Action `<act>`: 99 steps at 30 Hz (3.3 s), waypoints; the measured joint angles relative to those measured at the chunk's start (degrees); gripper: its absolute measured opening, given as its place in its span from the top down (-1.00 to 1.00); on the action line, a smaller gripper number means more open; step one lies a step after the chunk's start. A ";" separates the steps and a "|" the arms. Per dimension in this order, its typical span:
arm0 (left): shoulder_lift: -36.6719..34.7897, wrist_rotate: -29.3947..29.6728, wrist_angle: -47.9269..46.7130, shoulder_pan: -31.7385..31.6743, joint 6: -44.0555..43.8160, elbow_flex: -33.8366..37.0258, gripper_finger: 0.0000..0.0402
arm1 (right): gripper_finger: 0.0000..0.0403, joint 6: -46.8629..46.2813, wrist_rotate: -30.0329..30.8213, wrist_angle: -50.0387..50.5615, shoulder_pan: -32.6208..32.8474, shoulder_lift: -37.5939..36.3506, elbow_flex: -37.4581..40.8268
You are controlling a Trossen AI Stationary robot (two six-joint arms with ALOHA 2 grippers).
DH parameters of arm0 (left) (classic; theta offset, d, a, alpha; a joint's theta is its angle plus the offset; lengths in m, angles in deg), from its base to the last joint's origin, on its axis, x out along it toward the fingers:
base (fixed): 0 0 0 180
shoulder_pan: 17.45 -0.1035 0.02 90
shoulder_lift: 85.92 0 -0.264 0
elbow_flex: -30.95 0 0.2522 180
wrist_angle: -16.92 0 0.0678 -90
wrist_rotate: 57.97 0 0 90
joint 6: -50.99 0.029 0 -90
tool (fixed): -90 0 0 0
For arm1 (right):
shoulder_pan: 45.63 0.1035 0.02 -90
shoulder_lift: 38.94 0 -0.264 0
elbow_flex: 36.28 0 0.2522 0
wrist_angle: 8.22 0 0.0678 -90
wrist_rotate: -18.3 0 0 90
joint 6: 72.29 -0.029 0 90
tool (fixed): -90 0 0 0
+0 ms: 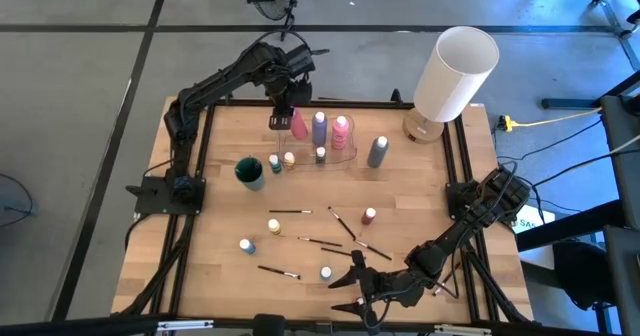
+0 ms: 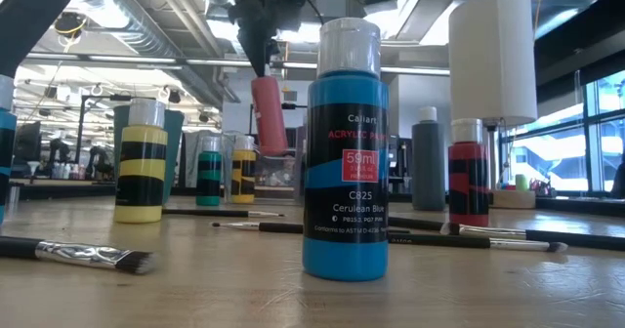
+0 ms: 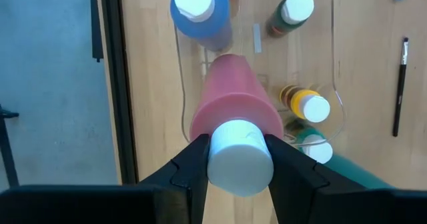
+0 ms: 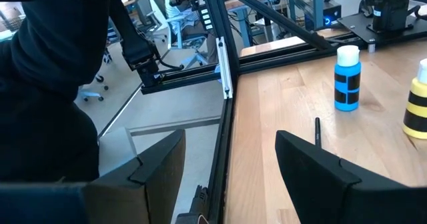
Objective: Pick & Place Paint Supplies
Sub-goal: Put the pink paint bottle into the transparent bin
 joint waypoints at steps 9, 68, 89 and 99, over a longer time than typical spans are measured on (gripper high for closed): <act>0.00 0.00 -0.07 0.00 -0.49 0.00 0.41 | -0.17 -0.72 -0.02 0.12 0.00 0.00 0.00; 11.37 0.04 -0.86 -2.45 -1.17 0.08 0.41 | -0.17 -2.01 0.04 1.80 0.00 0.00 0.00; 11.35 0.45 -0.88 -2.44 -3.45 0.06 0.16 | -0.17 -1.98 0.02 1.83 0.00 0.00 0.00; 11.15 6.87 -0.88 -2.35 -1.45 0.01 0.15 | -0.17 -2.30 -0.05 3.06 0.02 0.00 0.00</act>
